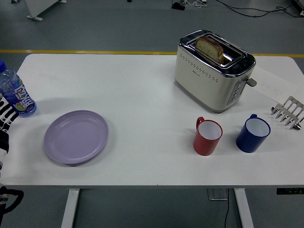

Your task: Push plate across desktop

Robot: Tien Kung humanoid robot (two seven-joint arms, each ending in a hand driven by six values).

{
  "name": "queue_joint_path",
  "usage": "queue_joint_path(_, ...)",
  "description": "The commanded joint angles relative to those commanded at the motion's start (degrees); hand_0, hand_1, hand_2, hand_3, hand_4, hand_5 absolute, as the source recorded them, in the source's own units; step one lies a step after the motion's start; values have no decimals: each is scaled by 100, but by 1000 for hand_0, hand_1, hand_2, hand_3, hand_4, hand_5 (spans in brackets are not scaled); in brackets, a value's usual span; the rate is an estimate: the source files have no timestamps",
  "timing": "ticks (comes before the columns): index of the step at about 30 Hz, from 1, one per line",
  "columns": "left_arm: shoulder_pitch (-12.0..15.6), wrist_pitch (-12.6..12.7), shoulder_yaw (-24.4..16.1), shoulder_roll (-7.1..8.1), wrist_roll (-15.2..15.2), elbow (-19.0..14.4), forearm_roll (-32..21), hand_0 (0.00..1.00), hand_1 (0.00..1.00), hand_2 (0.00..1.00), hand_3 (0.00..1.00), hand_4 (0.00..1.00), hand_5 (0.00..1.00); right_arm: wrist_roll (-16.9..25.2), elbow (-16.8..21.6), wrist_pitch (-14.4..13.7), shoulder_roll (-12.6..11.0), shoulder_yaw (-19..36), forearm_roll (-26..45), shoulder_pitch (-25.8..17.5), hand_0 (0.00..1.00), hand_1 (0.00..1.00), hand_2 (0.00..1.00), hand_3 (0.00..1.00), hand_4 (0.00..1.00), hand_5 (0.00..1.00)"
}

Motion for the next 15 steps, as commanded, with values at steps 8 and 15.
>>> queue_joint_path(8, -23, 55, 30, -183, -196, 101, 332, 698, 724, 693, 587, 491, 998, -15, -1, 1, 0, -31, 39, 60, 568, 529, 610, 573, 65, 539)
queue_joint_path(15, -118, 133, 127, -314, -347, 257, 496, 702, 730, 699, 589, 484, 998, -2, -5, 82, 0, 25, -65, 74, 568, 529, 610, 572, 67, 545)
